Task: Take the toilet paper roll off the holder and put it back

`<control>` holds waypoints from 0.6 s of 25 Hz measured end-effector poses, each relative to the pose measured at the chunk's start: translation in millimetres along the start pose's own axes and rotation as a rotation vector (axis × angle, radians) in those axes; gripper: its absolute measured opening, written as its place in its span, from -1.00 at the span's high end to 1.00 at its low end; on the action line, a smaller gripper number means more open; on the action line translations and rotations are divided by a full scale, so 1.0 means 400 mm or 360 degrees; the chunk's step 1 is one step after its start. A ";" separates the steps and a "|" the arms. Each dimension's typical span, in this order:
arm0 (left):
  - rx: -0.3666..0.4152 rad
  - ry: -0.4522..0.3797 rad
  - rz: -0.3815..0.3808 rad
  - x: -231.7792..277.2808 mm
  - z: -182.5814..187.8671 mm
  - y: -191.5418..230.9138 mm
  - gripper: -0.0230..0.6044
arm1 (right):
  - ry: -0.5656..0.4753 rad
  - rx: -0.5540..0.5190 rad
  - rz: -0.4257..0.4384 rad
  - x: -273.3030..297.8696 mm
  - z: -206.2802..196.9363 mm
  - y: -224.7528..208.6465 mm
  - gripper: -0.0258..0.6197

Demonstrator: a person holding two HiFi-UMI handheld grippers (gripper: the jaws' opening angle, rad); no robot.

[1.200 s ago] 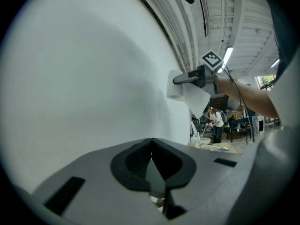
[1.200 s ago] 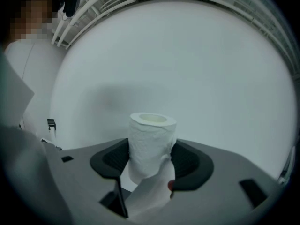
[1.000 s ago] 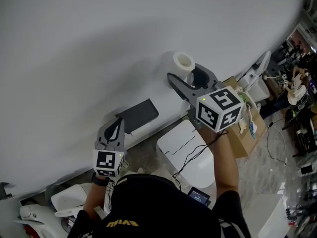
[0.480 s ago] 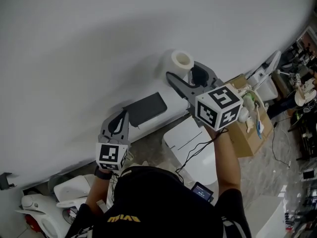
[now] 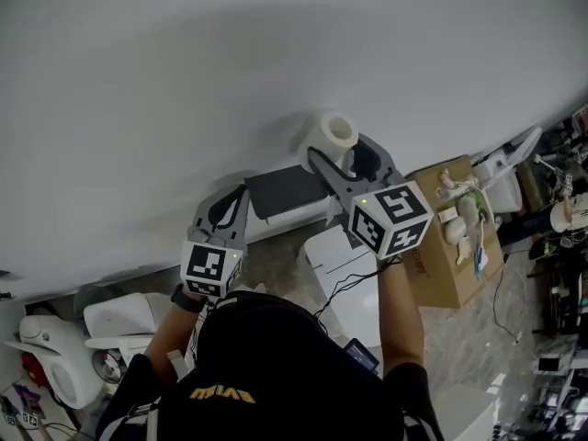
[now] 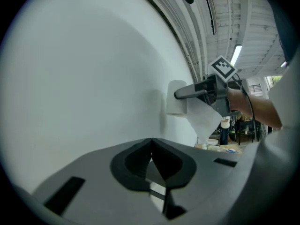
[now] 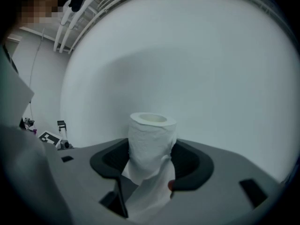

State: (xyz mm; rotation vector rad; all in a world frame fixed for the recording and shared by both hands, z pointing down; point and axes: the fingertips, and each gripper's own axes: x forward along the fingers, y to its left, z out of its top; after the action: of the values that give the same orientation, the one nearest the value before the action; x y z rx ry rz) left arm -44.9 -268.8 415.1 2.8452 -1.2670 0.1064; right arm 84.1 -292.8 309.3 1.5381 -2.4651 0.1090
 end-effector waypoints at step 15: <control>-0.0058 0.0063 -0.0026 0.013 -0.037 -0.026 0.89 | 0.0058 0.0065 -0.0032 0.044 -0.144 0.045 0.08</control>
State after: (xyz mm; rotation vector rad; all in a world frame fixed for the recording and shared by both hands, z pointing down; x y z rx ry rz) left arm -34.5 -264.8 430.4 2.8074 -1.2254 0.1372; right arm 69.9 -289.7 370.5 1.5628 -2.4331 0.1834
